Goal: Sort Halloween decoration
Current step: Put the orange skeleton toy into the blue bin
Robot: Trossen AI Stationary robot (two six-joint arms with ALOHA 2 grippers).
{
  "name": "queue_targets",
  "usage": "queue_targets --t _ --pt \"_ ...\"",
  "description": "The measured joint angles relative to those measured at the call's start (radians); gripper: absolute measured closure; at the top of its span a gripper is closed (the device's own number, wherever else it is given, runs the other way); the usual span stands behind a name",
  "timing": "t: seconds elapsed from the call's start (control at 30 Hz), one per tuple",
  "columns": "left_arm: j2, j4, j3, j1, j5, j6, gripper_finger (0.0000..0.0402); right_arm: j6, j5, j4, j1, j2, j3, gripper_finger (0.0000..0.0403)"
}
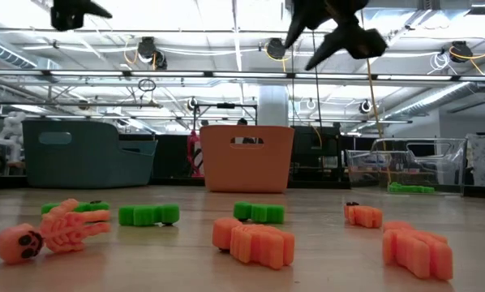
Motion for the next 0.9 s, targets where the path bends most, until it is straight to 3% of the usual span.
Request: queue_targets --t 0.33,0.77,0.9 --pt "0.135 0.121 0.0 -0.225 -0.098 0.017 0.019 0.312 0.037 -0.063 0.113 0.034 -0.001 0.0226" --pt "0.296 0.21 0.0 -0.413 -0.161 -0.058 0.019 0.357 0.022 -0.071 0.201 0.125 0.0 0.0226" --pt "0.336 0.208 0.0 -0.467 -0.161 -0.116 0.019 0.378 -0.03 -0.016 0.236 0.174 0.0 0.0226"
